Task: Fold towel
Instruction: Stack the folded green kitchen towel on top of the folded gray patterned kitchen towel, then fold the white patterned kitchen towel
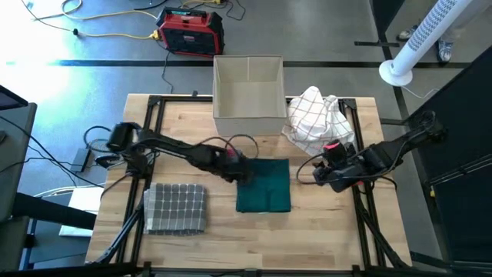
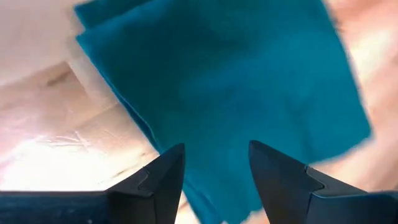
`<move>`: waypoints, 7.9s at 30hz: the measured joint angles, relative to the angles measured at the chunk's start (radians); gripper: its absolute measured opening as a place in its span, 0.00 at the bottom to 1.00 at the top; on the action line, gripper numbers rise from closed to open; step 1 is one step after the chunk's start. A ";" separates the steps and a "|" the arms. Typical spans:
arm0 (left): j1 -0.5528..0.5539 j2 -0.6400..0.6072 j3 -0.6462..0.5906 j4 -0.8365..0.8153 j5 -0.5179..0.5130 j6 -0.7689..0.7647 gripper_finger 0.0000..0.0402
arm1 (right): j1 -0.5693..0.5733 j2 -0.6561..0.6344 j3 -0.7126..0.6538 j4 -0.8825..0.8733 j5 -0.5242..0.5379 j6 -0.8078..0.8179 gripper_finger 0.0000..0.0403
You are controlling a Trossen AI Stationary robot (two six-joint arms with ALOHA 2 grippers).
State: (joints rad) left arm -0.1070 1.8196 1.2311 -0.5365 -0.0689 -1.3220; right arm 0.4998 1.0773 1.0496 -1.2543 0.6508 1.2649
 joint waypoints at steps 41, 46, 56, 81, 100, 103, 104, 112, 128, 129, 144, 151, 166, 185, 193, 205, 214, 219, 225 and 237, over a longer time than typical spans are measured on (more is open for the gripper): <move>-0.032 0.085 0.136 -0.130 0.013 0.123 0.01 | 0.073 -0.019 -0.143 0.032 0.008 0.087 0.56; -0.119 -0.012 0.179 -0.177 0.088 0.053 0.01 | 0.057 -0.019 -0.143 0.031 0.034 0.068 0.56; -0.288 -0.156 0.197 -0.320 0.209 -0.121 0.01 | 0.008 -0.019 -0.143 0.030 0.051 -0.006 0.56; -0.525 -0.439 0.145 -1.024 0.040 -0.581 0.01 | -0.025 -0.019 -0.143 0.050 0.040 -0.009 0.56; -0.612 -0.445 -0.238 -0.955 0.288 -0.678 0.01 | -0.043 -0.019 -0.143 0.058 0.033 -0.008 0.56; -0.621 -0.446 -0.249 -0.972 0.292 -0.702 0.01 | -0.042 -0.019 -0.143 0.059 0.026 -0.008 0.56; -0.625 -0.446 -0.249 -0.980 0.288 -0.719 0.02 | -0.042 -0.019 -0.143 0.059 0.025 -0.008 0.56; -0.650 -0.439 -0.251 -0.993 0.229 -0.835 0.02 | -0.042 -0.019 -0.143 0.063 0.019 -0.008 0.56; -0.640 -0.428 -0.197 -0.999 0.225 -0.791 0.44 | -0.055 -0.019 -0.143 0.065 0.021 -0.017 0.56; -0.640 -0.428 -0.176 -1.024 0.211 -0.793 0.47 | -0.055 -0.019 -0.143 0.067 0.020 -0.017 0.56; -0.644 -0.436 -0.130 -0.548 -0.014 -0.498 0.42 | -0.109 -0.019 -0.142 0.370 -0.013 -0.348 0.56; -0.626 -0.411 -0.291 -0.489 0.017 -0.495 0.03 | -0.150 -0.019 -0.142 0.372 -0.047 -0.368 0.56; -0.578 -0.417 -0.365 -0.530 -0.150 -0.703 0.00 | -0.166 -0.018 -0.142 0.373 -0.060 -0.376 0.56; -0.612 -0.311 -0.258 -0.275 0.003 -0.578 0.00 | -0.166 -0.018 -0.142 0.372 -0.050 -0.405 0.56; -0.575 -0.262 -0.337 -0.211 0.002 -0.581 0.00 | -0.166 -0.018 -0.142 0.369 -0.051 -0.414 0.56; -0.600 -0.411 -0.162 -0.671 0.015 -0.605 0.00 | -0.166 -0.018 -0.142 0.369 -0.057 -0.420 0.56; -0.675 -0.410 -0.336 -0.655 0.047 -0.724 0.00 | -0.166 -0.018 -0.142 0.372 -0.041 -0.410 0.56; -0.668 -0.414 -0.378 -0.663 0.084 -0.738 0.00 | -0.166 -0.018 -0.142 0.384 -0.039 -0.410 0.56; -0.635 -0.459 -0.155 -0.860 -0.143 -0.668 0.00 | -0.167 -0.019 -0.123 0.358 -0.051 -0.413 0.56; -0.459 -0.518 -0.009 -0.706 -0.647 -0.088 0.01 | -0.337 -0.021 0.078 -0.029 -0.152 -0.355 0.56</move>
State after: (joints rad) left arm -0.5657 1.3012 1.2217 -1.2425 -0.7154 -1.4101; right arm 0.1629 1.0565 1.1273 -1.2837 0.4992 0.9103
